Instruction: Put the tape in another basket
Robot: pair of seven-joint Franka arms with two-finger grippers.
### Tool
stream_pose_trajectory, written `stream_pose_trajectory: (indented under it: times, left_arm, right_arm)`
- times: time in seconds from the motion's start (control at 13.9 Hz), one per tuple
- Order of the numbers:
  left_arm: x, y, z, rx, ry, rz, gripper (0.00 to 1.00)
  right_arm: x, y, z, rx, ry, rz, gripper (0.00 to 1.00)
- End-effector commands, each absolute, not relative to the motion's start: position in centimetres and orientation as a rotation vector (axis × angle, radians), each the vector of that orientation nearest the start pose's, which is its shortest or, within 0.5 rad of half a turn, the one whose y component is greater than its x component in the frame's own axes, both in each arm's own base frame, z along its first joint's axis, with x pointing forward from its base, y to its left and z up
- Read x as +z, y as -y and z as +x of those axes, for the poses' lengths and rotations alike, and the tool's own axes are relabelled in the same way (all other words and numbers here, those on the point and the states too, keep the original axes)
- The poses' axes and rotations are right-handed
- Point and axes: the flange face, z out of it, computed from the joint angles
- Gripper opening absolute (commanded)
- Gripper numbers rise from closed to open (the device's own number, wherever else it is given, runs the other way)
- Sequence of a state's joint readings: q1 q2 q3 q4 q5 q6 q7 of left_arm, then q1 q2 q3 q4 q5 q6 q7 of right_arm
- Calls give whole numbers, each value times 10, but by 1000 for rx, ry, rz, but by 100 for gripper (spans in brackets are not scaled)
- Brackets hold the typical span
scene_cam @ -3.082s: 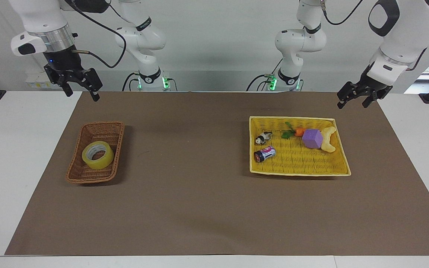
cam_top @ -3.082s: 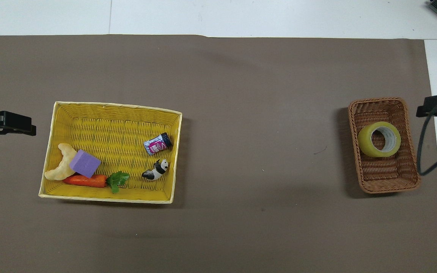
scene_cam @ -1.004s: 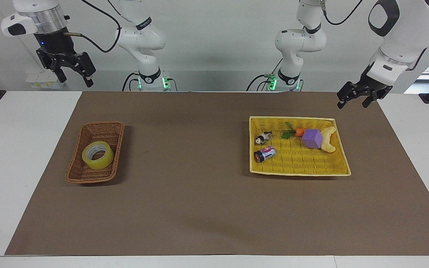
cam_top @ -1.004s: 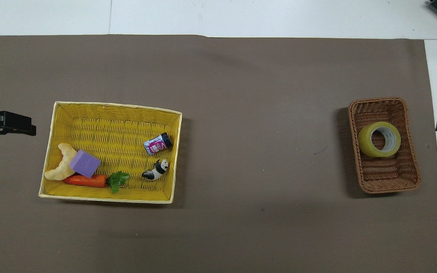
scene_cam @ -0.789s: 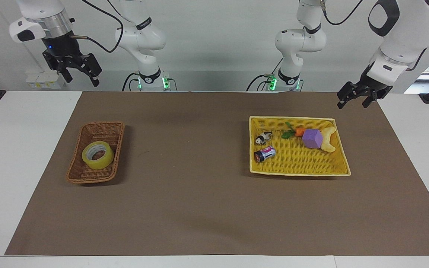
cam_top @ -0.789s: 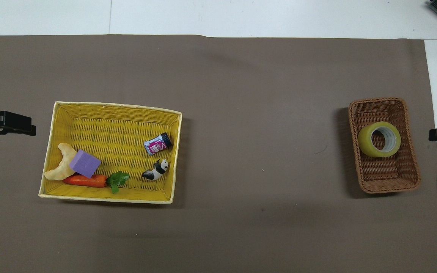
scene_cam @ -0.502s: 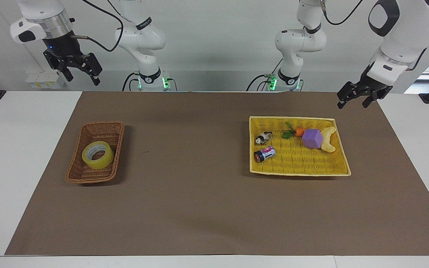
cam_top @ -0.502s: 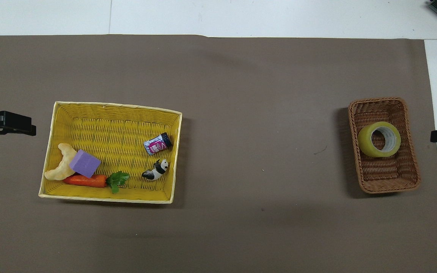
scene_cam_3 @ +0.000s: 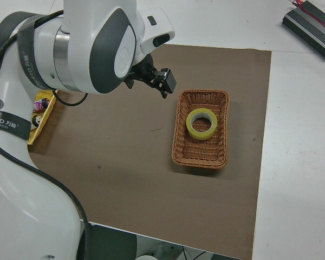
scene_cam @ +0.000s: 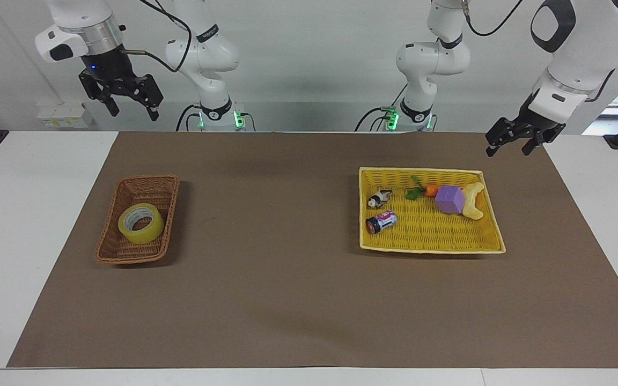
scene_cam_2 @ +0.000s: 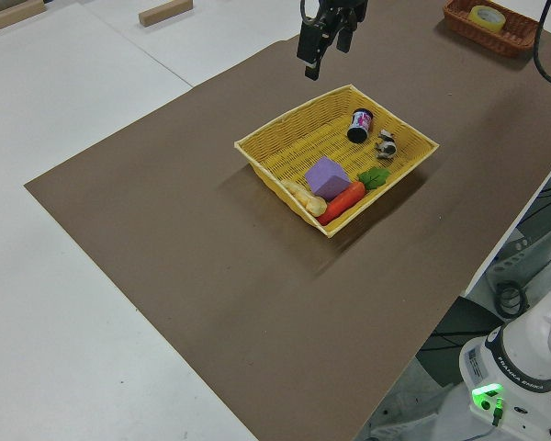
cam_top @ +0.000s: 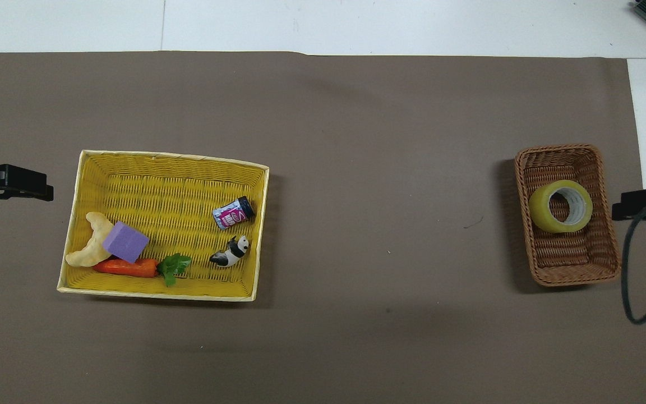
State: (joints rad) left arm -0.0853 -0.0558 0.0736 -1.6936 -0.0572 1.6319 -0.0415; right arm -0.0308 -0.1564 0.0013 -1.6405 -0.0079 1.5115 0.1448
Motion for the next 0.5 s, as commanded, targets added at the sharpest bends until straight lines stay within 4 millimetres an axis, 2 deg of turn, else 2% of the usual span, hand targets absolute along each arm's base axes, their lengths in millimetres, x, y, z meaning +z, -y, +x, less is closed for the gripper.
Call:
stream_pose_trajectory:
  times: [0.0, 0.43]
  left_arm:
    - [606, 10, 538, 25, 57, -3193, 100]
    - [606, 10, 538, 25, 60, -3193, 100]
  right_arm:
    - [666, 18, 494, -62, -278, -3146, 100]
    - [657, 18, 498, -45, -193, -3158, 100]
